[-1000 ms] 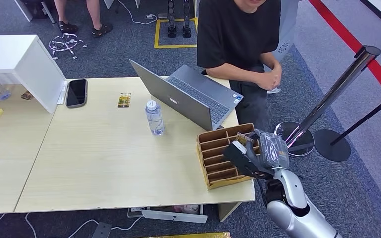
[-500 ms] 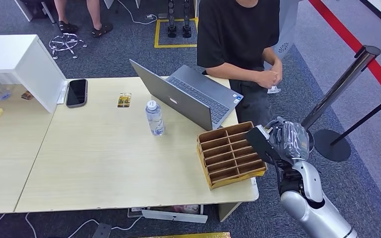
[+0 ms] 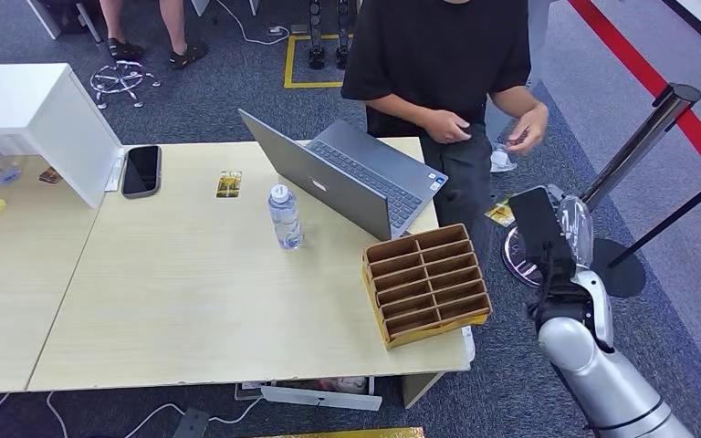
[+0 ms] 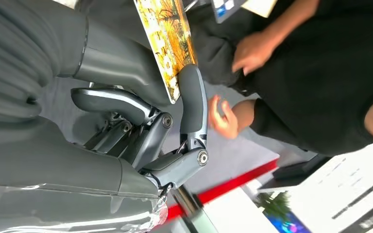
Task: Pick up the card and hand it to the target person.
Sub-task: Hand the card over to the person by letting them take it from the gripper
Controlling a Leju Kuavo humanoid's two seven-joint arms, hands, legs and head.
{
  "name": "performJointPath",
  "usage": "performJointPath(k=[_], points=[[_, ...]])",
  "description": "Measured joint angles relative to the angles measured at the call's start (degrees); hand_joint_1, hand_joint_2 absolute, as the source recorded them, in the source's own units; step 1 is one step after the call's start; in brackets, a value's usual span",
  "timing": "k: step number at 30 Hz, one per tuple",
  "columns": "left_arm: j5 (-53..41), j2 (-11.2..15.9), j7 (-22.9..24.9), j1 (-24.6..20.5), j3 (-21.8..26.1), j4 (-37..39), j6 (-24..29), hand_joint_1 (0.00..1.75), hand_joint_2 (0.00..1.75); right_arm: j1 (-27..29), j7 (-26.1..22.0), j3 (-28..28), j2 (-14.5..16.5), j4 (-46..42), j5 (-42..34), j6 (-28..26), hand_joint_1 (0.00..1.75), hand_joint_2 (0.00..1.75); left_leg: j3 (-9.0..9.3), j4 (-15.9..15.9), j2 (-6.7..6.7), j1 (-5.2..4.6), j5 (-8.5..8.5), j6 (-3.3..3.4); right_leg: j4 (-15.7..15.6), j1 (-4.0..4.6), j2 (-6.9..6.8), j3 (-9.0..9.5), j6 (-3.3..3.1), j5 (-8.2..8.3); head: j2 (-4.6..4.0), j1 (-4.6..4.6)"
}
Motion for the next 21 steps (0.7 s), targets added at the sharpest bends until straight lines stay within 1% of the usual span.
performJointPath(k=[4, 6, 9, 14, 20, 21], points=[[-0.7, -0.1, 0.6, -0.3, 0.0, 0.0, -0.3, 0.00, 0.00, -0.7, -4.9, -1.4, 0.5, 2.5, -8.3, -5.0, 1.67, 1.75, 0.00, 0.0, -0.01, 0.00, 0.00, 0.00, 0.0, 0.00, 0.00, 0.00, 0.00, 0.00, 0.00, 0.01], [-1.0, -0.2, 0.9, -0.5, 0.0, 0.0, -0.3, 0.00, 0.00, -1.0, -6.7, -1.9, 0.9, 3.9, -10.8, -6.6, 1.64, 1.75, 0.00, 0.0, -0.01, 0.00, 0.00, 0.00, 0.0, 0.00, -0.01, 0.00, 0.00, 0.00, 0.00, 0.01], [-1.4, -0.4, 1.1, -0.8, 0.0, 0.0, -0.3, 0.00, 0.00, -1.1, -8.9, -2.8, 1.6, 6.0, -12.7, -8.0, 1.61, 1.75, 0.00, 0.0, -0.01, 0.00, 0.00, 0.00, 0.0, 0.00, -0.01, 0.00, 0.00, 0.00, 0.00, 0.01], [-1.7, -0.7, 1.4, -1.0, 0.0, 0.0, -0.3, 0.00, 0.00, -1.1, -11.6, -4.9, 3.6, 9.8, -10.0, -8.2, 1.61, 1.75, 0.01, 0.0, -0.01, 0.01, 0.00, 0.00, 0.0, 0.00, 0.00, 0.00, 0.00, 0.00, 0.00, 0.00], [-2.1, -0.9, 1.6, -1.0, 0.0, 0.0, -0.3, 0.00, 0.00, -0.7, -12.5, -8.2, 6.2, 13.7, -5.3, -8.2, 1.61, 1.75, 0.00, 0.0, -0.01, 0.00, 0.00, 0.00, 0.0, 0.00, 0.00, 0.00, 0.00, 0.00, 0.00, 0.01], [-2.2, -0.9, 1.6, -1.0, 0.0, 0.0, -0.3, 0.00, 0.00, -0.7, -12.5, -8.6, 6.4, 14.2, -4.9, -8.2, 1.58, 1.75, 0.00, 0.0, -0.01, 0.00, 0.00, 0.00, 0.0, 0.00, 0.00, 0.00, 0.00, 0.00, 0.00, 0.01]])
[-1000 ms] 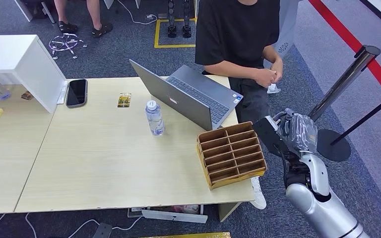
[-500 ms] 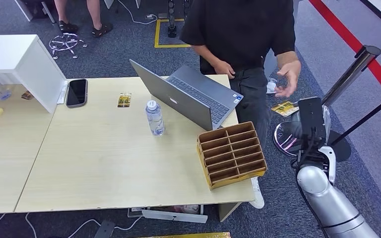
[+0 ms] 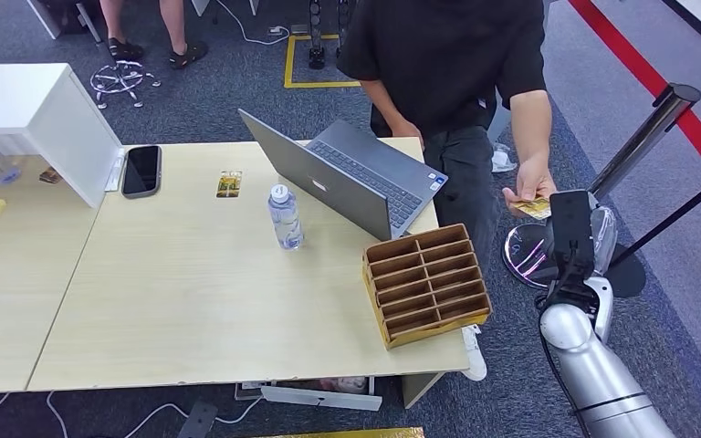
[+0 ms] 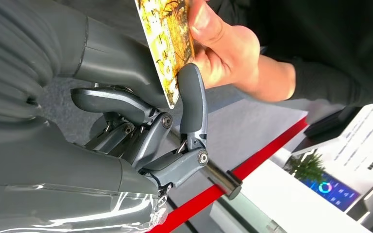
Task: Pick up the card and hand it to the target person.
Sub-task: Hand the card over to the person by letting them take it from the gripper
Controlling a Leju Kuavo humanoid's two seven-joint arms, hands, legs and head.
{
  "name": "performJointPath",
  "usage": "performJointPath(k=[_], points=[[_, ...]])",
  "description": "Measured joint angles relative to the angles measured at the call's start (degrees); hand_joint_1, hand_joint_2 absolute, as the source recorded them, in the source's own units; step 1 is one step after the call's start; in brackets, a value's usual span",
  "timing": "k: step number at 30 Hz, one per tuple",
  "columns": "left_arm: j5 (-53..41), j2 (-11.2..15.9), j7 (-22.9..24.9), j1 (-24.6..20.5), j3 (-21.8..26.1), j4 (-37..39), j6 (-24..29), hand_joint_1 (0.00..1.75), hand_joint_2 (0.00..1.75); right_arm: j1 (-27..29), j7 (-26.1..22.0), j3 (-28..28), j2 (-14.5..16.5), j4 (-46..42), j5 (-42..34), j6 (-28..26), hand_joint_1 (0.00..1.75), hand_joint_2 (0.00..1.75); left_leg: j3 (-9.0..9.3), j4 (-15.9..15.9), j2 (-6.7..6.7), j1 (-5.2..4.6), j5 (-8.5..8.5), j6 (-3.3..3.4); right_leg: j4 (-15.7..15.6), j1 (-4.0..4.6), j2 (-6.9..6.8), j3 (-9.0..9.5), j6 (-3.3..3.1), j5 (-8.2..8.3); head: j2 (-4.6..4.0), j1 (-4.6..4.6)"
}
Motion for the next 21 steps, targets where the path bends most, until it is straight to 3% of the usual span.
performJointPath(k=[1, 4, 5, 6, 13, 21], points=[[0.0, 0.0, 0.0, 0.0, 0.0, 0.0, 0.0, 0.00, 0.00, 0.0, 0.0, -0.3, 0.3, 0.5, 0.2, 0.0, 1.48, 1.75, 0.00, 0.0, 0.00, 0.00, 0.00, 0.00, 0.0, 0.00, 0.00, 0.00, 0.00, 0.00, 0.00, 0.00], [0.0, 0.0, 0.0, 0.0, 0.0, 0.0, 0.0, 0.00, 0.00, 0.1, 0.0, -1.3, 1.1, 1.8, 0.6, 0.0, 0.37, 1.75, 0.00, 0.0, 0.00, 0.00, 0.00, 0.00, 0.0, 0.00, 0.00, 0.00, 0.00, 0.00, 0.00, 0.00], [0.0, 0.0, 0.0, 0.0, 0.0, 0.0, 0.0, 0.00, 0.00, 0.1, 0.0, -1.5, 1.3, 2.1, 0.9, 0.0, 0.07, 1.75, 0.00, 0.0, 0.00, 0.00, 0.00, 0.00, 0.0, 0.00, 0.00, 0.00, 0.00, 0.00, 0.00, 0.00], [0.0, 0.0, 0.0, 0.0, 0.0, 0.0, 0.0, 0.00, 0.00, 0.1, 0.2, -1.7, 1.5, 2.5, 1.3, 0.1, 0.00, 1.75, 0.00, 0.0, 0.00, 0.00, 0.00, 0.00, 0.0, 0.00, 0.00, -0.01, 0.00, 0.00, 0.00, -0.01], [0.0, 0.0, -0.5, 0.0, 0.0, 0.0, 0.0, 0.00, 0.00, -0.4, 5.0, 0.7, 1.8, 4.7, 5.2, 2.7, 0.00, 1.75, -0.01, 0.0, -0.01, 0.01, 0.01, 0.00, 0.0, 0.00, -0.01, 0.00, 0.00, 0.00, 0.00, 0.00], [0.0, 0.0, -0.7, 0.1, 0.0, 0.0, 0.0, 0.00, 0.00, -0.5, 6.3, 2.8, 1.4, 5.3, 5.3, 2.2, 0.00, 1.75, -0.02, 0.0, -0.03, 0.00, 0.02, 0.01, 0.0, 0.00, -0.02, 0.00, 0.00, 0.00, 0.00, 0.00]])
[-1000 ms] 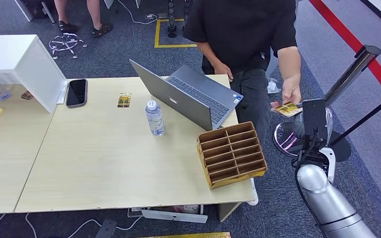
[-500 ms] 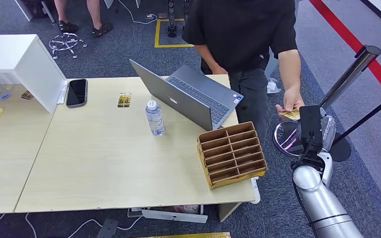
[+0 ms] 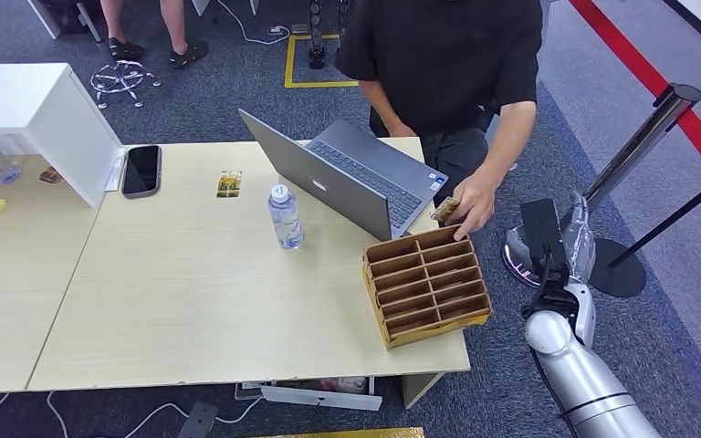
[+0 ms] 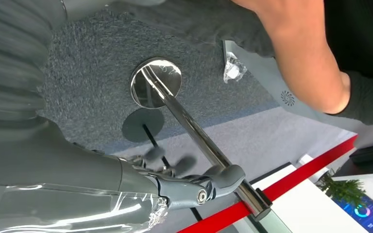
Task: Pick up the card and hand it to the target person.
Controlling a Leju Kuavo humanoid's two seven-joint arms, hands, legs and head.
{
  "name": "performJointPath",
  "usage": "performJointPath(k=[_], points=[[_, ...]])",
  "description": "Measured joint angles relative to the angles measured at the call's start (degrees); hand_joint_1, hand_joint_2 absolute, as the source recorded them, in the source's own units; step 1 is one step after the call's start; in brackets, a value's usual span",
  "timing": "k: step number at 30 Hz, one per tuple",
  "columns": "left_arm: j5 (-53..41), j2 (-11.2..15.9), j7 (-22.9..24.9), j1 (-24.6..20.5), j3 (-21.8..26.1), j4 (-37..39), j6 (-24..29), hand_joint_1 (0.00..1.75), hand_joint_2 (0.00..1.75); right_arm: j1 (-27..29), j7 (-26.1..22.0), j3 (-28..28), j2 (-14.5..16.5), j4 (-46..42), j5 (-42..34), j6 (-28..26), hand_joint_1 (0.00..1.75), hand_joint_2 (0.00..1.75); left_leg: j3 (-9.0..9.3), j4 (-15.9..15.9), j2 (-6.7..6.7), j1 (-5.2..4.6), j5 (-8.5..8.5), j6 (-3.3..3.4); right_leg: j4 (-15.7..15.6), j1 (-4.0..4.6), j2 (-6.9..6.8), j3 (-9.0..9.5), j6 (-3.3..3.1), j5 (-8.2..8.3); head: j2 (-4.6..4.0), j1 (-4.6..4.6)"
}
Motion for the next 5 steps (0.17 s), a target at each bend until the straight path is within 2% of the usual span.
performJointPath(k=[5], points=[[0.0, 0.0, 0.0, 0.0, 0.0, 0.0, 0.0, 0.00, 0.00, 0.0, 0.1, 0.8, -0.4, 0.0, 0.1, -0.7, 0.00, 1.75, 0.00, 0.0, 0.00, 0.00, 0.00, 0.00, 0.0, 0.00, 0.00, 0.00, 0.00, 0.00, 0.00, 0.01]])
